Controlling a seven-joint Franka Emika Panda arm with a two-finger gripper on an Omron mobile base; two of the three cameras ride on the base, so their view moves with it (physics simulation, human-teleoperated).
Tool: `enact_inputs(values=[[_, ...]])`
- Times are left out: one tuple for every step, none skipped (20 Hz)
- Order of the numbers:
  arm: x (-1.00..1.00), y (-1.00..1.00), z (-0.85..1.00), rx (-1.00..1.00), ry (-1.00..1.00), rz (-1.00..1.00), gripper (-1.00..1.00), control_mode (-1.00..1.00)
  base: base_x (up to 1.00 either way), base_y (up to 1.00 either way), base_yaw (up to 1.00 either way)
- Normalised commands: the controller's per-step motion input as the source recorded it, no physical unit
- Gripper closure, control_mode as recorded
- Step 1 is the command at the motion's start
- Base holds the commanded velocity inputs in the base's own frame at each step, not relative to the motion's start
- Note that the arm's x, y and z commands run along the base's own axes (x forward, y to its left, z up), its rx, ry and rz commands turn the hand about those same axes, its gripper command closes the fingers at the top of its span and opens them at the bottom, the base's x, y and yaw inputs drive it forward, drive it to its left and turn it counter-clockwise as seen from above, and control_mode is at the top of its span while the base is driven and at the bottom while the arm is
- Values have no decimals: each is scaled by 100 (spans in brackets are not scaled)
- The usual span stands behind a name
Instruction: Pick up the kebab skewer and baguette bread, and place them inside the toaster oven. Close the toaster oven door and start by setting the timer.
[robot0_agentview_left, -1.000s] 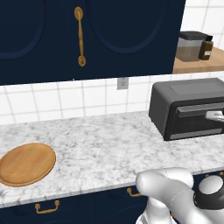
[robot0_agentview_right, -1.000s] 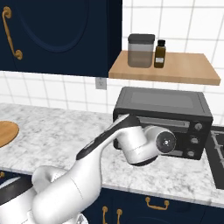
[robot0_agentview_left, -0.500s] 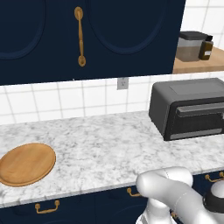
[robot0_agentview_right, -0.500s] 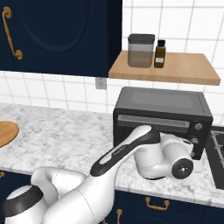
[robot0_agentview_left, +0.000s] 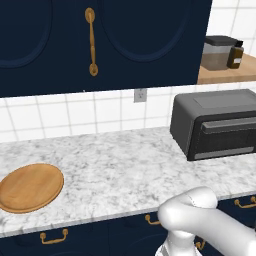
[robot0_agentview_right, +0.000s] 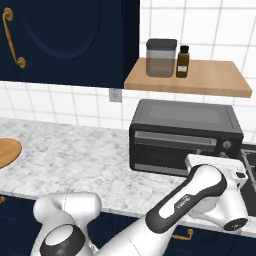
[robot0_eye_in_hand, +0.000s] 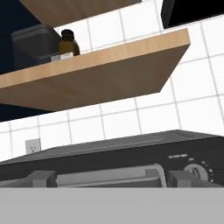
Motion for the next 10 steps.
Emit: enact_inputs(values=[[12,-61,0,-8,-19,0,-100,-100,0,0,0],[11,-55,0,-8,-7,0,-100,-100,0,0,0],[26,-62,0,-9,0,0,-100,-100,0,0,0],[29,-61,-1,-13,0,0,-100,-100,0,0,0],[31,-64,0,-13,0,0,-100,-100,0,0,0],[30,-44,-7,-16,0,0,-100,-100,0,0,0],[36,-28,-9,-19,1,0,-100,-100,0,0,0],[49,-33,0,-18,3,0,-100,-100,0,0,0],[49,-29,0,-15,3,0,-100,-100,0,0,0],[45,-24,0,-10,1,0,-100,-100,0,0,0]])
